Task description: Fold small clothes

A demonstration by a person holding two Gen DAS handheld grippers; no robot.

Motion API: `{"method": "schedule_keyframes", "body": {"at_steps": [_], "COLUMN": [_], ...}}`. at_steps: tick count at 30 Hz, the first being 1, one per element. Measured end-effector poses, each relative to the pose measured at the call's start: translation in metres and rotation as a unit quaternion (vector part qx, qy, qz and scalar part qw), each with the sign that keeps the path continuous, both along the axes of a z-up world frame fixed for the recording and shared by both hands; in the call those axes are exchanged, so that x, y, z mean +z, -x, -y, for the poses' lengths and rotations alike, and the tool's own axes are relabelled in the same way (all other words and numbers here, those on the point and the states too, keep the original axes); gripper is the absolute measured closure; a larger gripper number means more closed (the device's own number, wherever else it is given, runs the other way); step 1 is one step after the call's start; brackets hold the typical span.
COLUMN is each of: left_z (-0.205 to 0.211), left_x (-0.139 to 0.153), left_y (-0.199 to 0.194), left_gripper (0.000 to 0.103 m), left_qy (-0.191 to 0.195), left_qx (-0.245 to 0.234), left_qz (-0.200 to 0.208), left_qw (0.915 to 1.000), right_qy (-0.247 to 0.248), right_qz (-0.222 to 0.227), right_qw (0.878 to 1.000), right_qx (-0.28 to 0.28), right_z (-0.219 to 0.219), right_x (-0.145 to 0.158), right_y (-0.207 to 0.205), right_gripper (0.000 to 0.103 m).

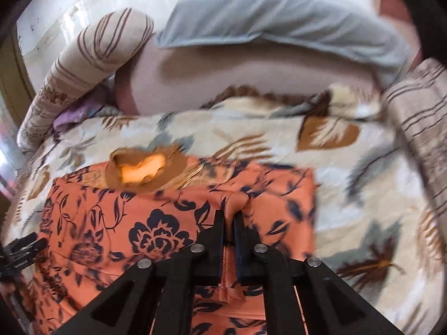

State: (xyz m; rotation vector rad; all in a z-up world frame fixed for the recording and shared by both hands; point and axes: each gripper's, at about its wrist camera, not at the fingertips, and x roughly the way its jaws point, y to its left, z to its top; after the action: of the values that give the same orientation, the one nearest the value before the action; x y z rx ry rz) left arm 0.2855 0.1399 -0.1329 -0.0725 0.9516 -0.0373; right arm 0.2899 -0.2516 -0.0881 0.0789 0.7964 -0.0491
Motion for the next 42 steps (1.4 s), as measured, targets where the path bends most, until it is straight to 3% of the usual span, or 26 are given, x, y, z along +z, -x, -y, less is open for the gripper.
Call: {"method": "schedule_keyframes", "body": {"at_steps": [3,5,6,7,9,10,12,15,19,20,21,22,25,27,28,29,32,33,34,36,37,39,40,42], "left_z": [0.004,0.011,0.017,0.022,0.034,0.035,0.032,0.027,0.027,0.027,0.027,0.026,0.025,0.024,0.024,0.024,0.03,0.031,0.032,0.035,0.038,0.042,0.044,0.037], "left_x": [0.015,0.023,0.024,0.021,0.001,-0.005,-0.005,-0.007,-0.008,-0.008,-0.009,-0.009,-0.01,-0.011,-0.01,-0.008,0.007,0.013,0.021,0.026,0.022,0.006,-0.007,-0.009], "left_y": [0.001,0.001,-0.001,-0.005,-0.015,-0.017,-0.016,-0.017,-0.016,-0.016,-0.015,-0.015,-0.015,-0.016,-0.016,-0.015,-0.01,-0.008,-0.005,-0.005,-0.008,-0.016,-0.019,-0.014], "left_gripper": [0.026,0.026,0.026,0.026,0.026,0.024,0.02,0.018,0.018,0.018,0.018,0.017,0.013,0.012,0.012,0.012,0.013,0.013,0.013,0.013,0.013,0.013,0.013,0.012], "left_qy": [0.007,0.005,-0.004,-0.017,-0.068,-0.074,-0.065,-0.052,-0.056,-0.056,-0.055,-0.054,-0.056,-0.055,-0.055,-0.057,-0.074,-0.073,-0.064,-0.048,-0.052,-0.072,-0.078,-0.054], "left_qx": [-0.004,-0.01,-0.019,-0.029,-0.043,-0.046,-0.038,-0.032,-0.032,-0.032,-0.033,-0.034,-0.034,-0.029,-0.028,-0.029,-0.035,-0.035,-0.033,-0.031,-0.032,-0.031,-0.035,-0.03], "left_qz": [0.016,0.025,0.023,0.015,-0.029,-0.034,-0.022,-0.028,-0.027,-0.026,-0.026,-0.026,-0.023,-0.024,-0.025,-0.026,-0.004,0.01,0.027,0.036,0.026,-0.01,-0.037,-0.024], "left_qw": [0.9998,0.9996,0.9995,0.9993,0.9963,0.9956,0.9969,0.9978,0.9976,0.9976,0.9976,0.9976,0.9976,0.9978,0.9978,0.9976,0.9966,0.9967,0.9971,0.9977,0.9978,0.9969,0.9957,0.9978], "right_qy": [-0.003,-0.029,-0.038,-0.046,-0.053,-0.053,-0.069,-0.113,-0.198,-0.221,-0.227,-0.217,-0.123,-0.073,-0.084,-0.087,-0.139,-0.17,-0.208,-0.278,-0.314,-0.298,-0.302,-0.402], "right_qz": [-0.011,-0.042,-0.07,-0.078,-0.055,-0.043,-0.012,0.013,-0.054,-0.066,-0.065,-0.062,0.022,0.009,-0.036,-0.041,0.016,0.02,0.012,-0.023,-0.042,-0.054,-0.072,-0.042], "right_qw": [1.0,0.998,0.996,0.996,0.997,0.997,0.997,0.993,0.978,0.972,0.971,0.974,0.991,0.996,0.995,0.994,0.99,0.985,0.977,0.956,0.941,0.948,0.95,0.914], "right_qx": [-0.012,-0.023,-0.026,-0.027,-0.019,-0.025,-0.03,-0.033,-0.042,-0.039,-0.028,-0.022,-0.04,-0.051,-0.05,-0.059,-0.029,0.003,0.046,0.095,0.12,0.095,0.035,-0.035], "right_z": [0.005,0.016,0.018,0.019,0.02,0.022,0.029,0.04,0.056,0.059,0.057,0.05,0.033,0.027,0.03,0.032,0.025,0.018,0.007,-0.008,-0.015,-0.013,0.005,0.039], "right_x": [-0.016,-0.035,-0.044,-0.049,-0.043,-0.035,-0.018,0.0,-0.031,-0.039,-0.041,-0.038,-0.004,-0.008,-0.019,-0.021,-0.004,0.0,0.002,-0.006,-0.018,-0.037,-0.053,-0.066], "right_y": [-0.01,-0.014,-0.017,-0.015,-0.005,-0.001,0.006,-0.002,-0.042,-0.047,-0.051,-0.048,-0.027,-0.032,-0.039,-0.038,-0.014,-0.013,-0.017,-0.029,-0.039,-0.052,-0.061,-0.055], "right_gripper": [0.091,0.074,0.053,0.039,0.04,0.04,0.038,0.023,0.024,0.029,0.066,0.091,0.094,0.092,0.092,0.092,0.086,0.075,0.043,0.013,0.013,0.014,0.017,0.02]}}
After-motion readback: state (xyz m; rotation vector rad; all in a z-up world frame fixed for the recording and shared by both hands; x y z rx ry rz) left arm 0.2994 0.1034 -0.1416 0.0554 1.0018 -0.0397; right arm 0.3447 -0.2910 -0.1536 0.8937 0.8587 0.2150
